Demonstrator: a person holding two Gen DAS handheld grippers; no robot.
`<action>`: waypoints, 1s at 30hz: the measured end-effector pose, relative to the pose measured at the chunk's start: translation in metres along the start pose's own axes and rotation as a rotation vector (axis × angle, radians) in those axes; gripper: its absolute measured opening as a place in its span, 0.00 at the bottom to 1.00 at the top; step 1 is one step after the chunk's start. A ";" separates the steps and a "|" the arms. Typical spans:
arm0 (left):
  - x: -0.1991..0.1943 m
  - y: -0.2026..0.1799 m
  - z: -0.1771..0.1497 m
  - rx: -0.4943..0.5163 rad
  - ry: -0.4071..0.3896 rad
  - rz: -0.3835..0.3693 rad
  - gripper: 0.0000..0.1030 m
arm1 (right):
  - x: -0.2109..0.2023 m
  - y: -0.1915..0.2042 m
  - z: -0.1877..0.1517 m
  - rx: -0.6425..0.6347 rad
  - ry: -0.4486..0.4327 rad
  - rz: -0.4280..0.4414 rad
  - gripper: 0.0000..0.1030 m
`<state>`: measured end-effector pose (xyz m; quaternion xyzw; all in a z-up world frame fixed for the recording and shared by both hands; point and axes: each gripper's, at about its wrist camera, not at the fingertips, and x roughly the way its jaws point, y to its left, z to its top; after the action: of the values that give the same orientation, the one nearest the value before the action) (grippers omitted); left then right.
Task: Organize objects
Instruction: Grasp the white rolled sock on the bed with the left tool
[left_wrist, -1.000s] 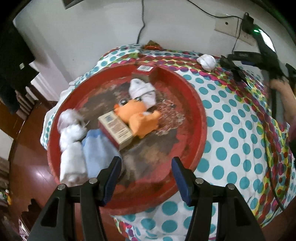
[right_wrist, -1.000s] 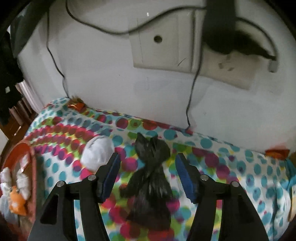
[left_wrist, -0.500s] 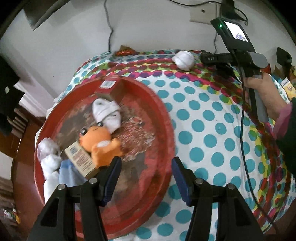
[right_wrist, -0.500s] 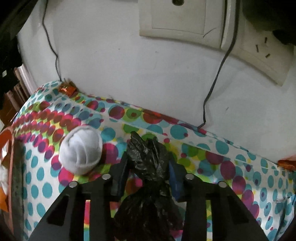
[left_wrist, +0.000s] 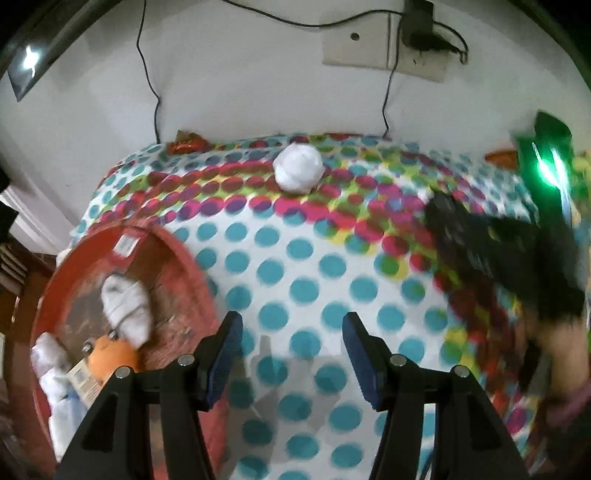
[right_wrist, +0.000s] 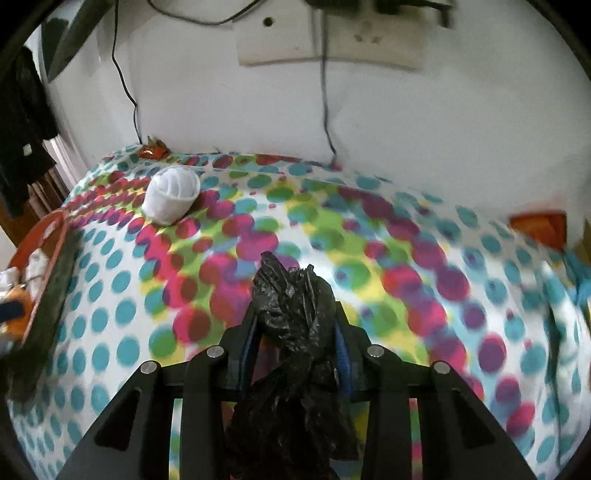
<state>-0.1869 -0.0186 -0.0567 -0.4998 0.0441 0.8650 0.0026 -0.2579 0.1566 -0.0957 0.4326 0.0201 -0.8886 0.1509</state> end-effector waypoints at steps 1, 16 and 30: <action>0.005 -0.001 0.009 -0.016 0.002 -0.004 0.56 | -0.001 -0.001 -0.002 0.006 0.000 0.007 0.33; 0.062 -0.010 0.118 -0.126 0.001 -0.036 0.70 | 0.001 0.006 -0.007 -0.055 0.013 -0.028 0.43; 0.125 0.019 0.151 -0.258 0.117 -0.070 0.74 | 0.002 0.009 -0.008 -0.069 0.019 -0.023 0.48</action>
<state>-0.3806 -0.0304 -0.0883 -0.5469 -0.0846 0.8322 -0.0340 -0.2505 0.1490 -0.1011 0.4351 0.0573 -0.8851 0.1552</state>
